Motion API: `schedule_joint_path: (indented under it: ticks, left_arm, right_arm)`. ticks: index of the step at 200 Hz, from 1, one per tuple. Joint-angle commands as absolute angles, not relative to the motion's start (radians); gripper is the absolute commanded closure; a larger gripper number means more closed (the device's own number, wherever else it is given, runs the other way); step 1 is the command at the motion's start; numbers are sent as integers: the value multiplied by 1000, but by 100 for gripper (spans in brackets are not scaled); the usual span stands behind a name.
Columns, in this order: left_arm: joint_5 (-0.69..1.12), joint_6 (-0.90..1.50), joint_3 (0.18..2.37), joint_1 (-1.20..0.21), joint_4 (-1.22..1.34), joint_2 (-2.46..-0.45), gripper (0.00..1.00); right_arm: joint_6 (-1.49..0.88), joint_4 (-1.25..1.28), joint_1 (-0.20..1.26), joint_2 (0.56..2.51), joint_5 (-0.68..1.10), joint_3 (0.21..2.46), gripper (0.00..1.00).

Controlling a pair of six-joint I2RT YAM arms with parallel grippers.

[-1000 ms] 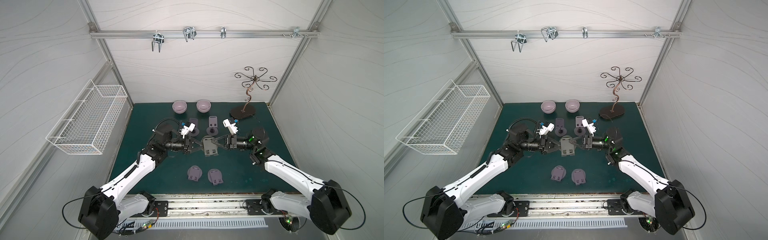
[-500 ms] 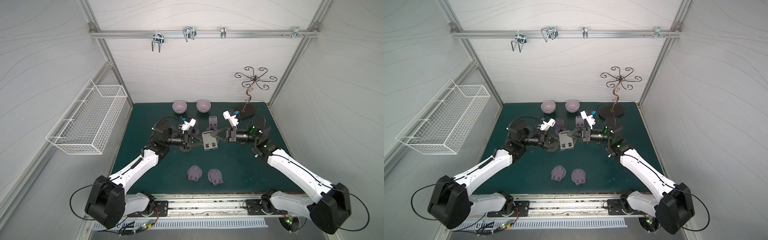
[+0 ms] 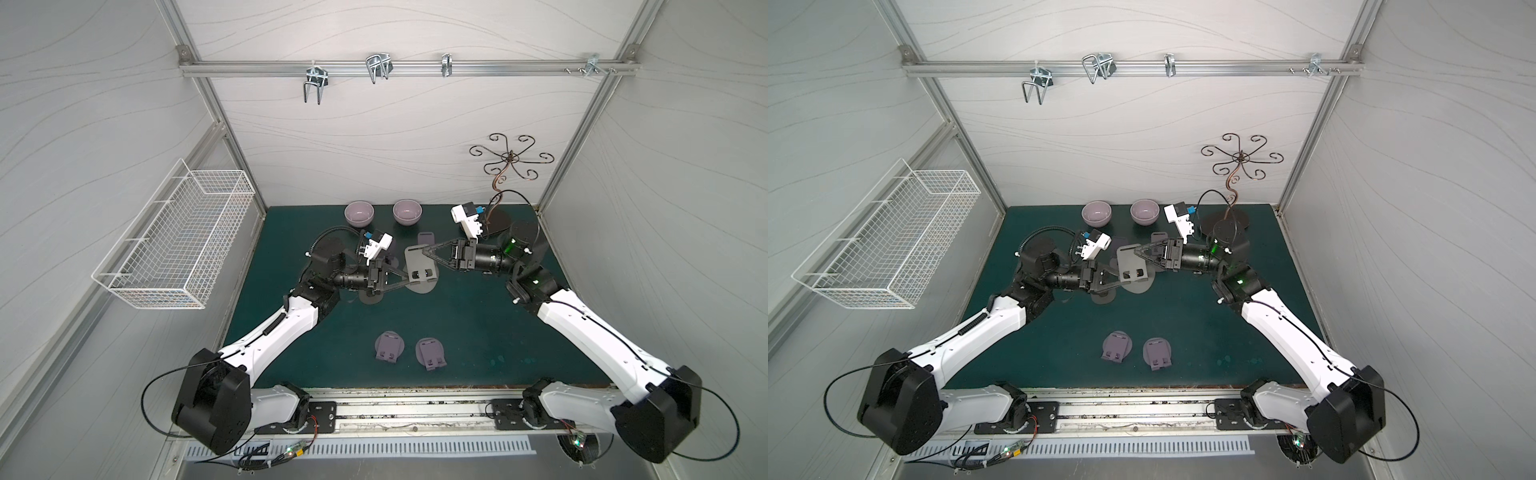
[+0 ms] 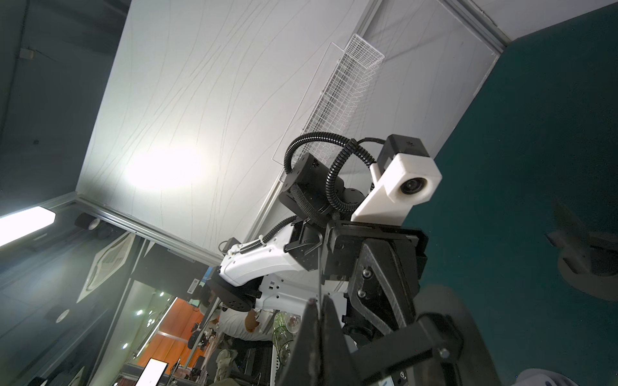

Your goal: Open the phone stand

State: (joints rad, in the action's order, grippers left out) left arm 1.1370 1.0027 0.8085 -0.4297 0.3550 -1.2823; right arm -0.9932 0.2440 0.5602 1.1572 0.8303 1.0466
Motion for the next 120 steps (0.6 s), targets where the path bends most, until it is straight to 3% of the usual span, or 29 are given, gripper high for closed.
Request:
schedule_joint_path:
  ticks: [1, 33, 75, 120]
  left_arm:
    - [1077, 992, 699, -429, -17, -1335, 100]
    - [1094, 988, 700, -447, -17, -1347, 100]
    - [1117, 990, 719, -488, -7, -1370, 100]
    - [1115, 963, 705, -489, -46, -1344, 100]
  right_arm:
    - [-755, 403, 540, 967, 698, 1163, 100]
    - [-603, 451, 540, 937, 553, 1063, 100]
    - [-514, 577, 538, 978, 560, 1047, 100]
    - [-256, 446, 530, 985, 611, 1078, 100]
